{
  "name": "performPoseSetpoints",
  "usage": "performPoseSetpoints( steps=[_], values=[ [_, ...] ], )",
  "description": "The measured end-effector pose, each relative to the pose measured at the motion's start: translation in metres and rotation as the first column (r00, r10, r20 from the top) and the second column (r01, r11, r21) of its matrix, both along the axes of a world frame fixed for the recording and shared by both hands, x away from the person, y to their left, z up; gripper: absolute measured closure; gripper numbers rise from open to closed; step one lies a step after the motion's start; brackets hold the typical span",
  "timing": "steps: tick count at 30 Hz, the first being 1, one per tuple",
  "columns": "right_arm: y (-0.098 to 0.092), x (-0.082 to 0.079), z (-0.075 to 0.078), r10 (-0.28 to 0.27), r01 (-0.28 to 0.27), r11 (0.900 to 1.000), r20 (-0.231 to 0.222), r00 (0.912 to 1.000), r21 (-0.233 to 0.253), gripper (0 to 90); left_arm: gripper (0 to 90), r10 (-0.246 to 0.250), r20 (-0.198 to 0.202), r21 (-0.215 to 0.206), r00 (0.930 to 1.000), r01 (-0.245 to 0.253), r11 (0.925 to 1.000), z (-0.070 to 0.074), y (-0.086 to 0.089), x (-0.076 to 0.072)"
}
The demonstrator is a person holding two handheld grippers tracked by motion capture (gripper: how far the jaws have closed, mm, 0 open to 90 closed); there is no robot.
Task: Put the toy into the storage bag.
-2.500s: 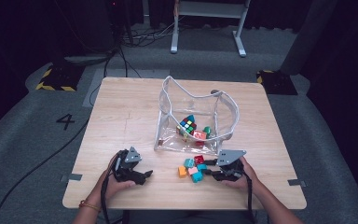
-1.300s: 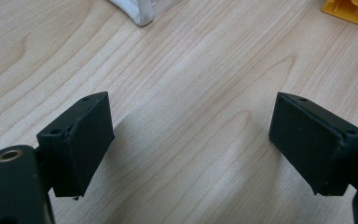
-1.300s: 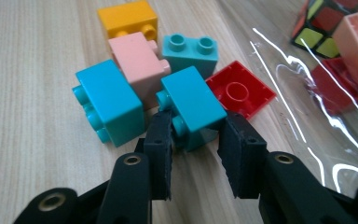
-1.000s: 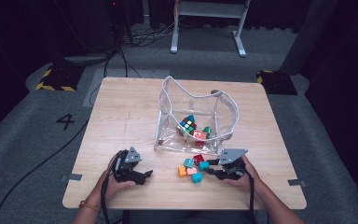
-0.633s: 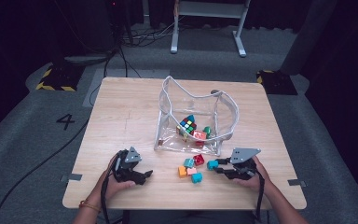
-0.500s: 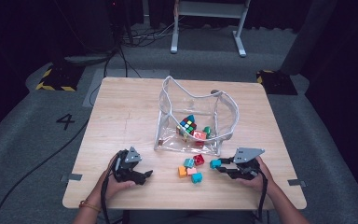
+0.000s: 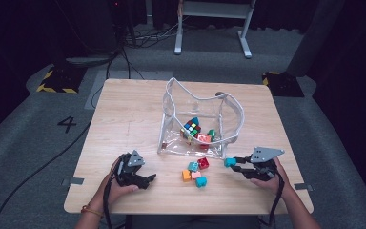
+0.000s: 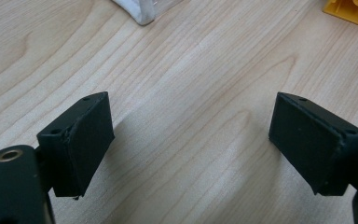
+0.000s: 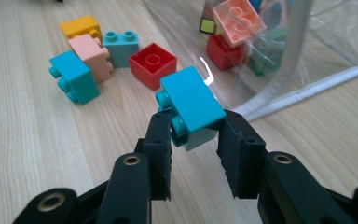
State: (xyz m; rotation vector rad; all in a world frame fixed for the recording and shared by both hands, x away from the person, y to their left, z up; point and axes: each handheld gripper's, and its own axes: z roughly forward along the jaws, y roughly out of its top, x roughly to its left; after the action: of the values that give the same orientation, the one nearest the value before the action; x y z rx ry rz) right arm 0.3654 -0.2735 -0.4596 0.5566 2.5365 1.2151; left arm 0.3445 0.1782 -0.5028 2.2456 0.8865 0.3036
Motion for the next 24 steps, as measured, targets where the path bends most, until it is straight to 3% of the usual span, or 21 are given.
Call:
performPoseSetpoints(
  steps=[10,16,24],
  values=[
    [-0.018,0.005,0.003,-0.063,0.063,0.998,0.0,0.998,0.004,65.5,13.8,0.0,0.001,-0.002,1.0,0.0,1.0,0.0,0.0,0.0],
    [-0.034,0.008,0.013,-0.114,0.113,0.992,0.014,0.9934,0.048,65.5,13.8,-0.002,0.0,0.0,1.0,0.002,1.0,0.0,0.0,0.0],
    [-0.047,0.009,0.043,-0.18,0.174,0.979,0.053,0.9822,0.109,65.5,13.8,0.0,0.001,-0.001,1.0,0.0,1.0,0.0,0.0,0.0]
  ],
)
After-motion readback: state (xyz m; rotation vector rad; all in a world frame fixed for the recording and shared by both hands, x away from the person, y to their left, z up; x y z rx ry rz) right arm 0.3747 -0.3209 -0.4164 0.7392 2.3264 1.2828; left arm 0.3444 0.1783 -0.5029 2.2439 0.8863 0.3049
